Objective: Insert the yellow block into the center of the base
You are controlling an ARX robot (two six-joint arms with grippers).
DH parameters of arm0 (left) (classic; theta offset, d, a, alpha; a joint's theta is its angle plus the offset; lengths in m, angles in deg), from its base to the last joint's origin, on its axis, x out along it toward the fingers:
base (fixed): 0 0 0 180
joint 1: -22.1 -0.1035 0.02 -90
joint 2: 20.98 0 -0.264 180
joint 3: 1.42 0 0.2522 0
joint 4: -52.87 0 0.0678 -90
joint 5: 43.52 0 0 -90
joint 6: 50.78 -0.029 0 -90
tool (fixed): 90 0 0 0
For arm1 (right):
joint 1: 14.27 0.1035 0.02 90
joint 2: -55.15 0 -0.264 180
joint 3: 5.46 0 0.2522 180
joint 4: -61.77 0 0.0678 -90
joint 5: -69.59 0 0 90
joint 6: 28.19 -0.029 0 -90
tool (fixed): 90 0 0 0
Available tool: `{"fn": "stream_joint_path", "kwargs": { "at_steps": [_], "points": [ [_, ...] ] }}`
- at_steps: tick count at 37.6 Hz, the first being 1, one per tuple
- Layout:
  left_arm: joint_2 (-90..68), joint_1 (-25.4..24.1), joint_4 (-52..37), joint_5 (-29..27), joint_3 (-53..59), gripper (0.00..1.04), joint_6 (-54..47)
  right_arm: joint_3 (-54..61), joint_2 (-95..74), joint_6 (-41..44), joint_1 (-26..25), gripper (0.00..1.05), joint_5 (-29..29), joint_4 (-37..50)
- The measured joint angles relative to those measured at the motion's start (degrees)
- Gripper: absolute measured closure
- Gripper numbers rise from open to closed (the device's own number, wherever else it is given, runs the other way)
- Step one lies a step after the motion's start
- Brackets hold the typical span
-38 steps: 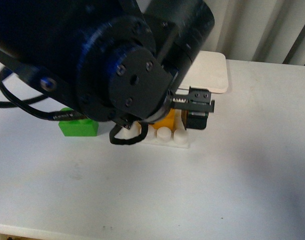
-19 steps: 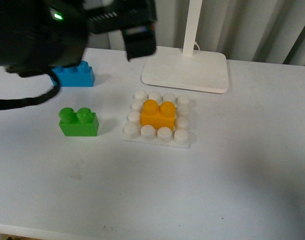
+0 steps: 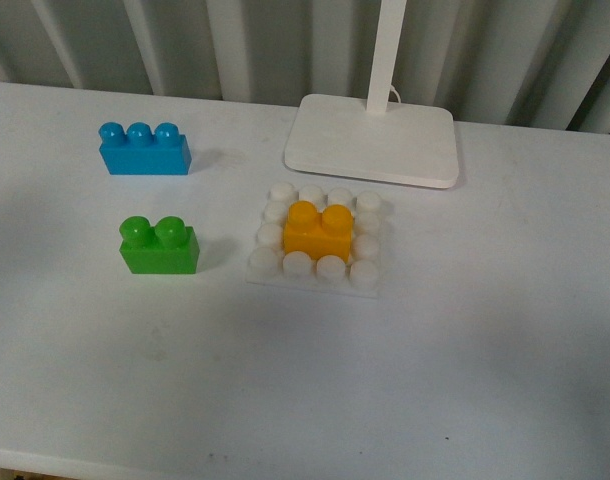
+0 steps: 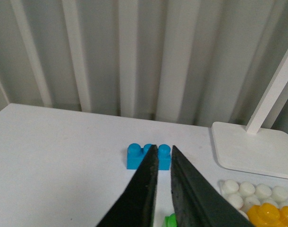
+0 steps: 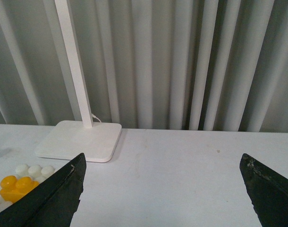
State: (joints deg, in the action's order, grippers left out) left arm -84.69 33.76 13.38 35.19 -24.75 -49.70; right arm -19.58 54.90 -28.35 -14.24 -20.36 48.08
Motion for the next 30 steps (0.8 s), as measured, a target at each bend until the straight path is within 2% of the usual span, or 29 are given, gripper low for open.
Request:
{"fn": "stream_joint_path", "kwargs": {
  "at_steps": [2, 9, 16, 20, 30],
  "points": [
    [3.2, -1.3, 1.5, 1.3, 1.6, 1.01, 0.0, 0.0, 0.0, 0.0, 0.0, 0.09, 0.0, 0.0],
    [7.5, -4.1, 1.1, 4.0, 6.0, 1.01, -0.5, 0.0, 0.0, 0.0, 0.0, 0.09, 0.0, 0.0],
    [15.5, -6.1, 7.4, 5.9, 7.9, 1.01, -0.6, 0.0, 0.0, 0.0, 0.0, 0.09, 0.0, 0.0],
    [20.1, -10.0, 11.4, 10.7, 8.5, 1.01, -0.7, 0.0, 0.0, 0.0, 0.0, 0.09, 0.0, 0.0],
    [29.7, -11.5, 19.9, 11.1, 9.0, 1.01, -0.7, 0.0, 0.0, 0.0, 0.0, 0.09, 0.0, 0.0]
  ]
}}
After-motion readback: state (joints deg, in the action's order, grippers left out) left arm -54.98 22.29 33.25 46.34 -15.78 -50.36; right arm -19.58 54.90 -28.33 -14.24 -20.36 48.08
